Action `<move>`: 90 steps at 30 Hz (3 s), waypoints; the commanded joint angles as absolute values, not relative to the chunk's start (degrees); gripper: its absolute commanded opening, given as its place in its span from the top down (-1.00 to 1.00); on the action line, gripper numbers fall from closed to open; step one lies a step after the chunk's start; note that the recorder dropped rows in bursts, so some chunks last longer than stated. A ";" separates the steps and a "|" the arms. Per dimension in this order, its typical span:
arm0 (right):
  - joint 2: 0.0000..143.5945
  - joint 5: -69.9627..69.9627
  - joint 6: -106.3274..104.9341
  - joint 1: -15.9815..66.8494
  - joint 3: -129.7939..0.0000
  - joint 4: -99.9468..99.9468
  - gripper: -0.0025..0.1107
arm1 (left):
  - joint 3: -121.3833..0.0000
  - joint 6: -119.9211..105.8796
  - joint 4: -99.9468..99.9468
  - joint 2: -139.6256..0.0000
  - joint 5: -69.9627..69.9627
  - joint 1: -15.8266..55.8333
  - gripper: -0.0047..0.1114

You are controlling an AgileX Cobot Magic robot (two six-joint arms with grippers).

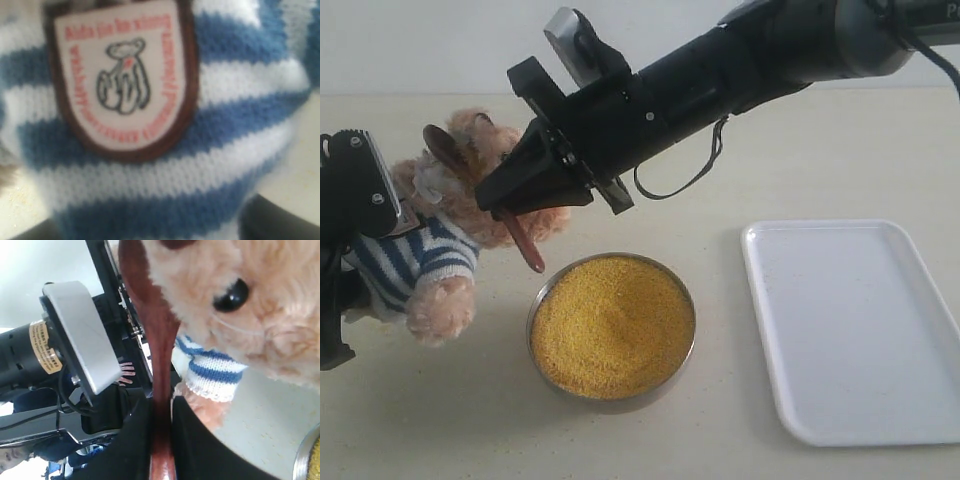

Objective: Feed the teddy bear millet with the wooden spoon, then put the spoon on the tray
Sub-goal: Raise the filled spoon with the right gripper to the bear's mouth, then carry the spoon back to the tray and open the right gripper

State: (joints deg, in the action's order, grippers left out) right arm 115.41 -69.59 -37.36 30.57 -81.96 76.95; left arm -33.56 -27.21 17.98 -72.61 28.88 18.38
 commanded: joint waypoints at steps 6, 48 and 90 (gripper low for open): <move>109.63 -69.96 -38.34 30.25 -82.13 79.18 0.96 | -33.36 -25.63 17.97 -72.46 26.96 18.61 0.85; 90.72 -17.73 22.62 16.48 -34.67 -12.79 0.96 | -42.47 14.48 18.88 -82.62 38.92 18.61 0.85; 67.00 -31.49 6.90 16.69 -39.26 2.85 -0.14 | -50.19 26.17 11.19 -96.93 39.92 18.61 0.82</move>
